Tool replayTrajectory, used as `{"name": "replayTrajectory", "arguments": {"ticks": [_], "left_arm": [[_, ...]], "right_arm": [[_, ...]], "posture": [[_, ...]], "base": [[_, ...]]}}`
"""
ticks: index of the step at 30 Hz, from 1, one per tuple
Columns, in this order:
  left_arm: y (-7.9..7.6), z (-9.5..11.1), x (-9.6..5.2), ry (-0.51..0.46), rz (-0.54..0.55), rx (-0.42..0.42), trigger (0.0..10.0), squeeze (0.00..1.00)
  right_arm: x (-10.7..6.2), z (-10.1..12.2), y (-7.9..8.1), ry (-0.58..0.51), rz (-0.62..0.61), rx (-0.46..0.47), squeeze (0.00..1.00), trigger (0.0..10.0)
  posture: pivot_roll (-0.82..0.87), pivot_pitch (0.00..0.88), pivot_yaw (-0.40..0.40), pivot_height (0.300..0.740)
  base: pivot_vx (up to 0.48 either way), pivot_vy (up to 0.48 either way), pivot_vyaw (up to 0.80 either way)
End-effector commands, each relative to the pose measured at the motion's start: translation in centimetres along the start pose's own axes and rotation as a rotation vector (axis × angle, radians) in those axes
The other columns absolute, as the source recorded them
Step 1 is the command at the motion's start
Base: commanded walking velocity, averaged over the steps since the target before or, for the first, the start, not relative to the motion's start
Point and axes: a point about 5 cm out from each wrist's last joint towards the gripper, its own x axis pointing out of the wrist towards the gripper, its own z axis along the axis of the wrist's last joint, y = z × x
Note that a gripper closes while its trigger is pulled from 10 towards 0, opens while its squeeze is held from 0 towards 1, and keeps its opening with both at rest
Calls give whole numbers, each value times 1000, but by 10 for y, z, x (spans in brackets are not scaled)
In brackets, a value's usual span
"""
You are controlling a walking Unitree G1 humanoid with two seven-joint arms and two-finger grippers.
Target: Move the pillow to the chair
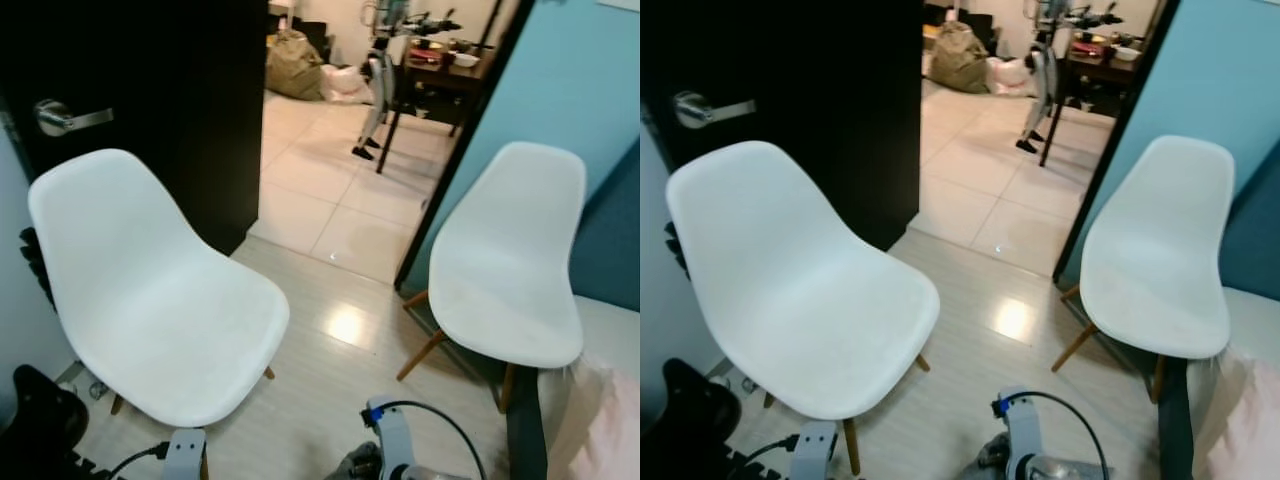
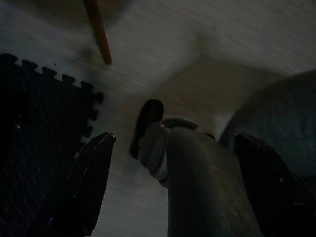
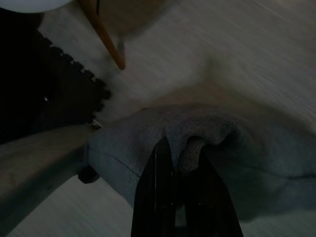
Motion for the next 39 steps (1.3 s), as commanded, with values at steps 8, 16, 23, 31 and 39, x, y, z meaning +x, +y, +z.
{"name": "replayTrajectory", "arguments": {"ticks": [8, 16, 23, 31, 39], "left_arm": [[-5, 6, 3, -13, 3, 32, 10000, 0], [-8, 9, 4, -9, -12, 63, 10000, 0], [-8, 7, 4, -5, -11, 56, 10000, 0], [-7, 7, 4, 0, -3, 38, 10000, 0], [-4, 6, 3, -10, 11, -2, 10000, 0]], "right_arm": [[3, 15, 3, -39, 1, -21, 0, 10000], [3, 15, 7, -37, 23, -64, 0, 10000], [3, 10, 5, -22, 12, -68, 0, 10000], [2, 11, 3, -22, -20, -56, 0, 10000], [2, 8, 4, -15, -10, -62, 0, 10000]], "posture": [[218, 0, -137, 740], [218, 0, -138, 740], [216, 0, -139, 740], [213, 0, -137, 740], [211, 0, -139, 740]], "base": [[0, -152, 359], [0, -472, 495], [0, -480, 800], [0, -171, 99], [0, 0, 0]]}}
